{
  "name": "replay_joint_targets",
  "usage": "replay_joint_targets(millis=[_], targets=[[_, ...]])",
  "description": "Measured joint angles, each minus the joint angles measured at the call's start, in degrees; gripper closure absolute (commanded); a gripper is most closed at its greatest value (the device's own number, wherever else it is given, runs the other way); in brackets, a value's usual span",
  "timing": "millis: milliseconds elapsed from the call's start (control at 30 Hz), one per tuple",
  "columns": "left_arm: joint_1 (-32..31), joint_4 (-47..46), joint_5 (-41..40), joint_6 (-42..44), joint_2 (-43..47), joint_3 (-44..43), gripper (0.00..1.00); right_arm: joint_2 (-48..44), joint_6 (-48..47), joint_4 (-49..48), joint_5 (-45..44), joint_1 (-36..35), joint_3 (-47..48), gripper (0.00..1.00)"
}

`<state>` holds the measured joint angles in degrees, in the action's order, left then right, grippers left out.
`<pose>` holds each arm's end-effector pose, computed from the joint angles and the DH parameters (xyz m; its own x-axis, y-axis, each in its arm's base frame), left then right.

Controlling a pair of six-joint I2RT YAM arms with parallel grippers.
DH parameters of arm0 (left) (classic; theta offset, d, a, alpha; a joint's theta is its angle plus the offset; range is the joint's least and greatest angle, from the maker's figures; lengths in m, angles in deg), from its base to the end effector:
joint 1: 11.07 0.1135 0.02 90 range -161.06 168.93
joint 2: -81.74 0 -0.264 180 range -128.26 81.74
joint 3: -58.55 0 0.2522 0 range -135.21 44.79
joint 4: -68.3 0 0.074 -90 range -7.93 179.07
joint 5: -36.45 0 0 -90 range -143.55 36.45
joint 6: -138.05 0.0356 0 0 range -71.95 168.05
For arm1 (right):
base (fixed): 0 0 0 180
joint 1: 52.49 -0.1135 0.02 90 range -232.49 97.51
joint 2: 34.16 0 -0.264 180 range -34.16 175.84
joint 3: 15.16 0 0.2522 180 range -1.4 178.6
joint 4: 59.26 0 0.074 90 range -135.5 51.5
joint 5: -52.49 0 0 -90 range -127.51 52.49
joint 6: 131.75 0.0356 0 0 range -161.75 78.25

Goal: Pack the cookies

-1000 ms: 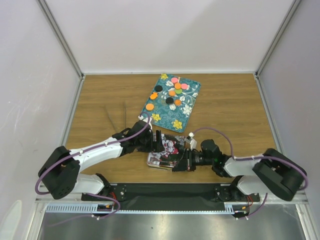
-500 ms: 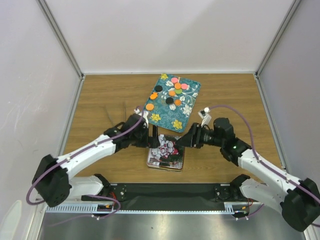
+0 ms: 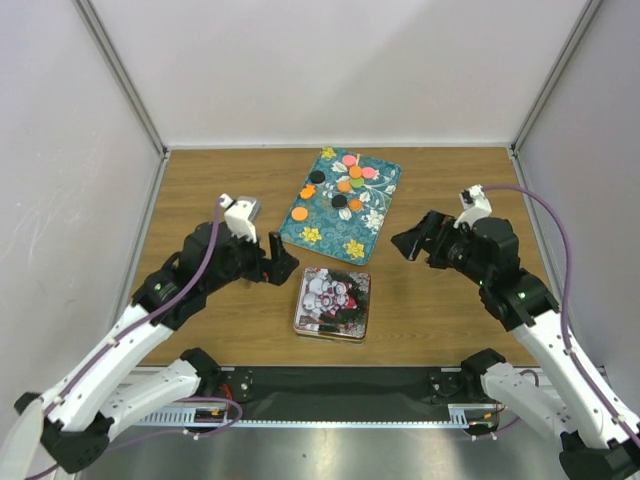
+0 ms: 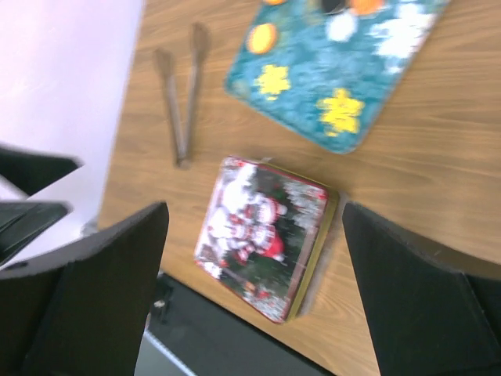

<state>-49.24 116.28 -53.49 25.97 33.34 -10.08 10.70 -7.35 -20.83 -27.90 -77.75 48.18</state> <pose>0.1402 -0.1103 0.3471 -0.5718 -0.0287 -0.8199 0.4357 0.8362 -0.3331 0.1554 0.0799 0.3424 -0.5725 0.3458 -0.7434 -0.2899 0.7628 0.5781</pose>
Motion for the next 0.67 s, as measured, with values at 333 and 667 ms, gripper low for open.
replay_joint_targets(millis=[333, 667], targets=[[0.00, 2.51, -1.36, 1.73, 11.87, 6.29, 0.03, -8.66, -0.92, 8.57, -13.64, 0.22, 0.66, 0.00], [0.02, 2.71, 0.17, 2.71, 14.84, 8.68, 0.02, -9.60, -0.98, 10.99, -15.04, 0.22, 0.55, 0.00]])
